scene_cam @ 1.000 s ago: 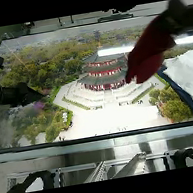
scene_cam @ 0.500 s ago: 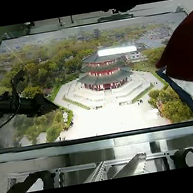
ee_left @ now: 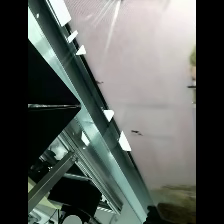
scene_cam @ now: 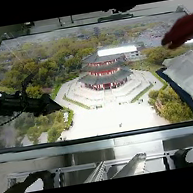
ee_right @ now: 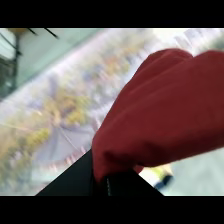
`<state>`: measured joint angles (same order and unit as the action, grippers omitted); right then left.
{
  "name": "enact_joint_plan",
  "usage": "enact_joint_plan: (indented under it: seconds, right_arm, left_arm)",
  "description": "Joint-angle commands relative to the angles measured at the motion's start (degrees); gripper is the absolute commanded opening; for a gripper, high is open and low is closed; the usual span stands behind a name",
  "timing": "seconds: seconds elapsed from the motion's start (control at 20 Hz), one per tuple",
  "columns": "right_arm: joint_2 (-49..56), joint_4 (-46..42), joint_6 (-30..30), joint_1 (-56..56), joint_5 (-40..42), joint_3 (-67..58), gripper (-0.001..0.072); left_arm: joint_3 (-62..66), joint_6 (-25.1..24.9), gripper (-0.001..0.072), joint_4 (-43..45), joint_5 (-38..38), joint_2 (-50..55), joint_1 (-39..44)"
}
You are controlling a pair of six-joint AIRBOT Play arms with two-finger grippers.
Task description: Fold the shirts.
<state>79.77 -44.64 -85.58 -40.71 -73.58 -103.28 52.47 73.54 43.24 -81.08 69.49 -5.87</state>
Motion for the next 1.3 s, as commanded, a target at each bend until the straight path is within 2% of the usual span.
enact_joint_plan:
  seconds: [0.0, 0.05, 0.15, 0.35, 0.7, 0.75, 0.8, 0.85, 0.95, 1.1, 1.25]
  right_arm:
    - [-3.63, -13.31, -9.77, -4.87, -11.13, 8.74, 0.0013]
    - [-7.08, -17.0, -12.46, -6.56, -11.34, 14.51, 0.0013]
    - [-14.25, -20.24, -12.76, -11.06, -11.34, 25.24, 0.0013]
    - [-23.93, -21.18, -14.12, -20.0, -8.74, 40.06, 0.0016]
    - [-21.09, -24.92, -7.67, -20.98, -4.72, 46.51, 0.0028]
    - [-20.83, -25.27, -6.49, -20.98, -4.61, 46.51, 0.0162]
    - [-20.52, -25.27, -6.54, -20.98, -4.87, 46.51, 0.0521]
    - [-20.48, -25.27, -6.29, -20.98, -5.97, 46.49, 0.0698]
    - [-20.61, -26.73, -6.49, -20.98, -9.35, 46.47, 0.0698]
    - [-20.72, -31.69, -12.26, -20.98, -17.0, 45.33, 0.0698]
    - [-20.72, -30.95, -14.62, -20.96, -22.86, 39.69, 0.0697]
  left_arm:
    - [-0.02, -2.08, 0.0016, -1.49, 0.09, 0.87, 0.02]
    - [-0.02, -3.04, 0.0016, -3.02, -0.07, 0.85, 0.02]
    - [-0.04, -5.33, 0.0016, -6.47, -0.42, 0.85, 0.02]
    - [-0.04, -7.13, 0.0016, -8.81, -1.11, 0.85, 0.37]
    - [-0.04, -8.17, 0.0016, -8.79, -2.54, 0.85, 3.02]
    - [-0.04, -8.17, 0.0016, -8.76, -2.6, 0.85, 3.17]
    - [-0.04, -8.17, 0.0016, -8.87, -2.91, 0.85, 3.17]
    - [-0.04, -8.17, 0.0016, -8.92, -2.82, 0.85, 3.15]
    - [0.0, -8.26, 0.0016, -8.98, -2.64, 0.85, 3.1]
    - [0.0, -11.37, 0.0016, -8.98, -2.29, 0.85, 3.1]
    - [0.17, -13.44, 0.0015, -10.75, -2.29, 0.85, 3.1]
